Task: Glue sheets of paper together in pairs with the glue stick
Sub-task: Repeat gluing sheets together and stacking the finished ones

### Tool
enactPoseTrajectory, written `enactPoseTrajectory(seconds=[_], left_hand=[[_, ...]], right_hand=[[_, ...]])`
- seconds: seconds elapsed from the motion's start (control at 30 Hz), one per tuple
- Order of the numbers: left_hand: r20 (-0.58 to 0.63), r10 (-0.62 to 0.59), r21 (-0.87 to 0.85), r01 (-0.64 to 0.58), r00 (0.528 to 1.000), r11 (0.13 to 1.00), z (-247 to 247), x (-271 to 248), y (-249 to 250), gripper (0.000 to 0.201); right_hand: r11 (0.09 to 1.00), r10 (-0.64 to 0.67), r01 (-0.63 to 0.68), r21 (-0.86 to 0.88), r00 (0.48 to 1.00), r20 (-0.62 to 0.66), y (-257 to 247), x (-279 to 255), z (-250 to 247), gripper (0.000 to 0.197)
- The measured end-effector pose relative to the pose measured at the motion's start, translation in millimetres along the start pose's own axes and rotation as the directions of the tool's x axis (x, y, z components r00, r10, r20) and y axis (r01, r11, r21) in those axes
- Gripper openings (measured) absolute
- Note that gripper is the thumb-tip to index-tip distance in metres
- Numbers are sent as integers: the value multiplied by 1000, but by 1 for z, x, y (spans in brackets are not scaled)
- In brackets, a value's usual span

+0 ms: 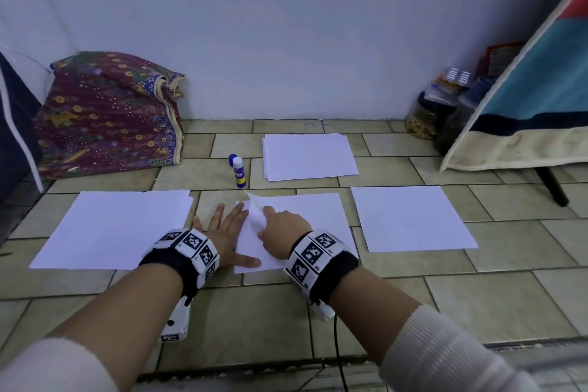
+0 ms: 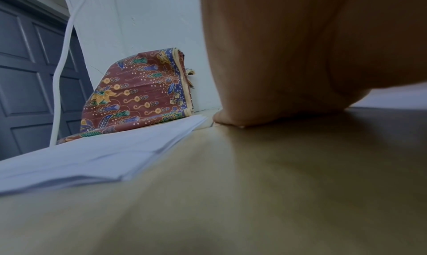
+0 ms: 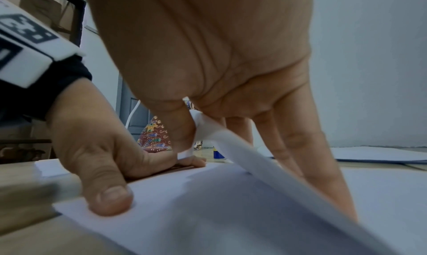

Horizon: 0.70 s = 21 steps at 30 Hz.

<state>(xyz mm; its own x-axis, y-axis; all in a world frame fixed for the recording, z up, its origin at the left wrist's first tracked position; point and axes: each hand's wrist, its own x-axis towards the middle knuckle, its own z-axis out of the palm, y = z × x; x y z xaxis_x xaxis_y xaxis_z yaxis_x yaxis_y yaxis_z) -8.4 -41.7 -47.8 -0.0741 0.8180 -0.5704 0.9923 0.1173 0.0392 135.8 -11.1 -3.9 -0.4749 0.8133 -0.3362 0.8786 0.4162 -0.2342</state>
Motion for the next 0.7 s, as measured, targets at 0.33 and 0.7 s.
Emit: enactPoseTrajectory(seconds=[0.33, 0.7], left_hand=[[16, -11, -2, 11, 1000, 1000, -1, 0, 1, 118], [17, -11, 3, 11, 1000, 1000, -1, 0, 2, 119]], right_hand=[[999, 46, -46, 5, 999, 2, -7, 2, 3, 39], [999, 31, -32, -19, 1000, -2, -6, 4, 7, 38]])
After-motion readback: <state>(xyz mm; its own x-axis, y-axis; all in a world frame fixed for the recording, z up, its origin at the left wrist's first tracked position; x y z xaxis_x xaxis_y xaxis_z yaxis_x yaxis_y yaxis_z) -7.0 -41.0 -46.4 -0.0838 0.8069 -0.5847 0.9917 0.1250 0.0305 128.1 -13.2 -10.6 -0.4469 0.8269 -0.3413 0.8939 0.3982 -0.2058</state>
